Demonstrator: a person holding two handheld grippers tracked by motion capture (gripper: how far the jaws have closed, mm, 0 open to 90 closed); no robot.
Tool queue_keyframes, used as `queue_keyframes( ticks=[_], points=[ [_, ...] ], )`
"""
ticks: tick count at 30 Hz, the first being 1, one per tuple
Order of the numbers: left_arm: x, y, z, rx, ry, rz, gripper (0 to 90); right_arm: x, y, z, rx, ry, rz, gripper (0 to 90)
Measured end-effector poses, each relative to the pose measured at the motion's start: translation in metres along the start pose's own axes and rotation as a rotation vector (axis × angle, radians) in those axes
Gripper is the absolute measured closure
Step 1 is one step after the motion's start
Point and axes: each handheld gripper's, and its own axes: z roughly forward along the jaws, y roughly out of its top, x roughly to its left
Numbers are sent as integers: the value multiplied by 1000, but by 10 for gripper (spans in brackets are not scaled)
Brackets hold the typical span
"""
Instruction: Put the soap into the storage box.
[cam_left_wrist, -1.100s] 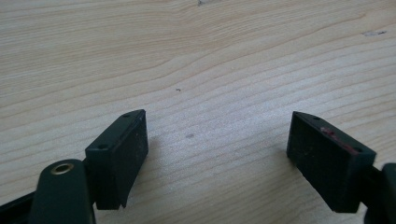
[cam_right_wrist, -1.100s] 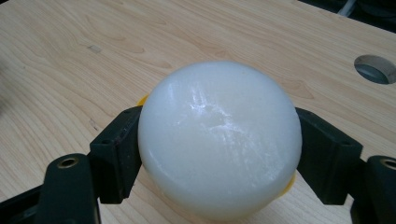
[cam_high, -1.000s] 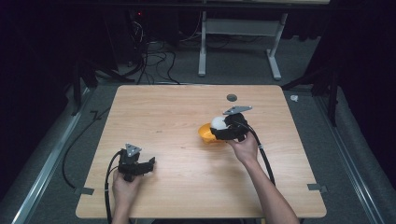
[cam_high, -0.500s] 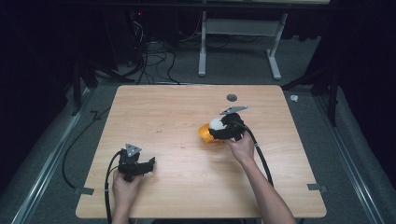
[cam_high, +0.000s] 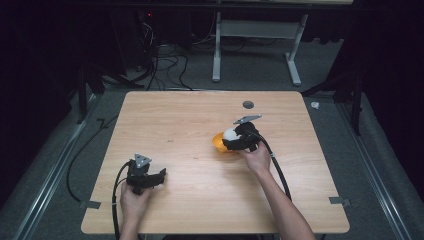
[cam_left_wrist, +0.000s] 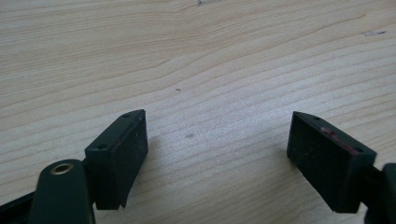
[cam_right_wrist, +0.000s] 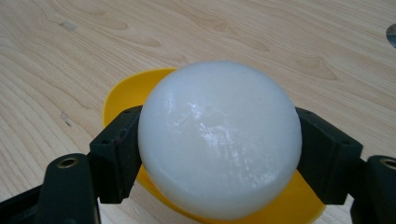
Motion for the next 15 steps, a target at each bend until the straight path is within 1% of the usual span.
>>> queue_keyframes(
  ticks=[6,10,12,15],
  points=[
    [0,0,0,-2,1,0,208,1,-2,4,8,-15,-15,249],
    [0,0,0,-2,1,0,209,1,-3,7,14,-14,-3,249],
    [0,0,0,0,-1,0,208,0,-4,8,17,-15,-7,249],
    [0,0,0,-1,1,0,208,0,-4,10,23,-13,0,248]
  ],
)
